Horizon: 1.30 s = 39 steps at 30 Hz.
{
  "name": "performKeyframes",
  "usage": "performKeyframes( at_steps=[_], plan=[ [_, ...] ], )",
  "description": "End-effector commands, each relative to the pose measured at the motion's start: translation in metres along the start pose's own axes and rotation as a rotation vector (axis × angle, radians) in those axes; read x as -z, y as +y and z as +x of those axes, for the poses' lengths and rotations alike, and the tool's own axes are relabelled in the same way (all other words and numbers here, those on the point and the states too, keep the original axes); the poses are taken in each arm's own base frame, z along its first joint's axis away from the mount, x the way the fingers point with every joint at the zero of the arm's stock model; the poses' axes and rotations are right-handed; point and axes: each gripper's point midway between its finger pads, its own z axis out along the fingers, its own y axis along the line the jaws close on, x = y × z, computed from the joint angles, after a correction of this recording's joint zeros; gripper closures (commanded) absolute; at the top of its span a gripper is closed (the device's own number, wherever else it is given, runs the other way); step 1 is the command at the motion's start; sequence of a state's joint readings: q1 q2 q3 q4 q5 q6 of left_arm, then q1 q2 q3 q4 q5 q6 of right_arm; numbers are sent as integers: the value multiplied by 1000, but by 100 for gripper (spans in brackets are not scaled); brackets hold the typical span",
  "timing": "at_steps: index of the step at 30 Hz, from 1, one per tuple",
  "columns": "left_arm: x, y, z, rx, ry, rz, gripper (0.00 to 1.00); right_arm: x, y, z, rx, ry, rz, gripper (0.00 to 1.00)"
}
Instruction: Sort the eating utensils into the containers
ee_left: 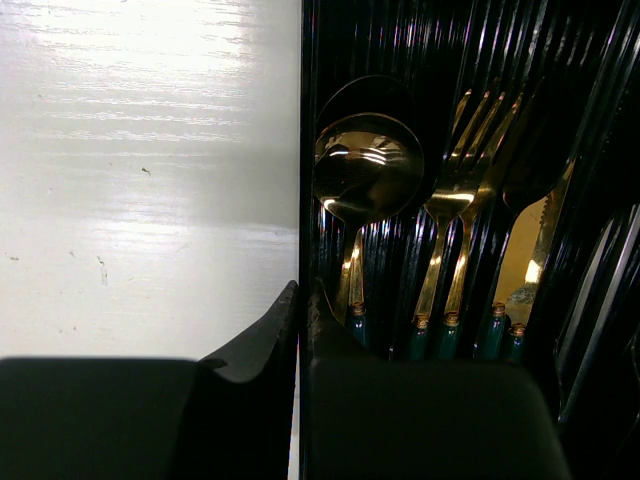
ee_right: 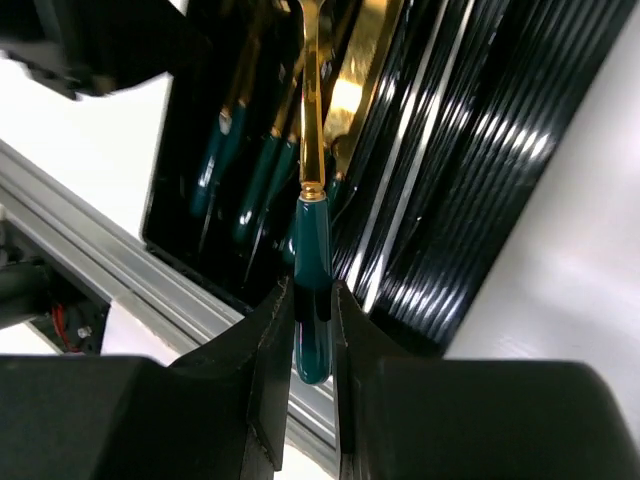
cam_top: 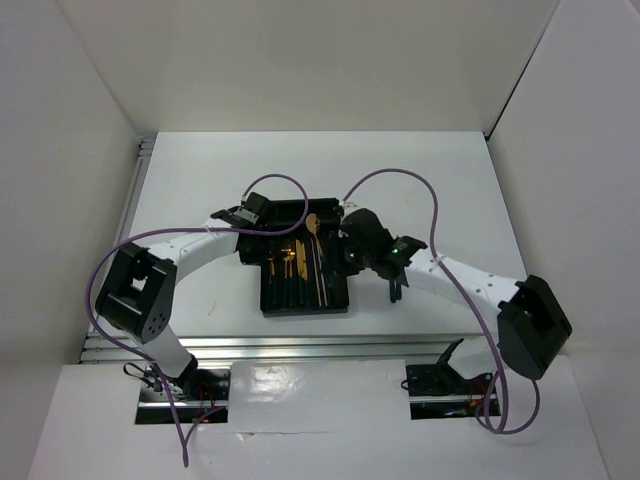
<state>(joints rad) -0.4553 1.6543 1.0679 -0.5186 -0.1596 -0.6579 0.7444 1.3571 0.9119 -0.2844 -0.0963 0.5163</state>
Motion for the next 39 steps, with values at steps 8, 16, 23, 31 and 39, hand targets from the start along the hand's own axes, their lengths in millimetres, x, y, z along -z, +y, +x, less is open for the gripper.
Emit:
performKeyframes(
  at_steps=[8,16,23,31,39],
  plan=[
    [2,-5,3,5,24,16,100,-29,60,-20,-241,-19,-231,100],
    [2,-5,3,5,24,16,100,-50,79,-19,-349,38,-239,100],
    [2,-6,3,15,17,21,100,-63,85,-4,-409,60,-233,100],
    [7,-7,0,18,1,31,100,-75,90,5,-496,94,-251,100],
    [11,-6,0,19,-6,36,100,-93,99,8,-483,116,-247,100]
  ],
)
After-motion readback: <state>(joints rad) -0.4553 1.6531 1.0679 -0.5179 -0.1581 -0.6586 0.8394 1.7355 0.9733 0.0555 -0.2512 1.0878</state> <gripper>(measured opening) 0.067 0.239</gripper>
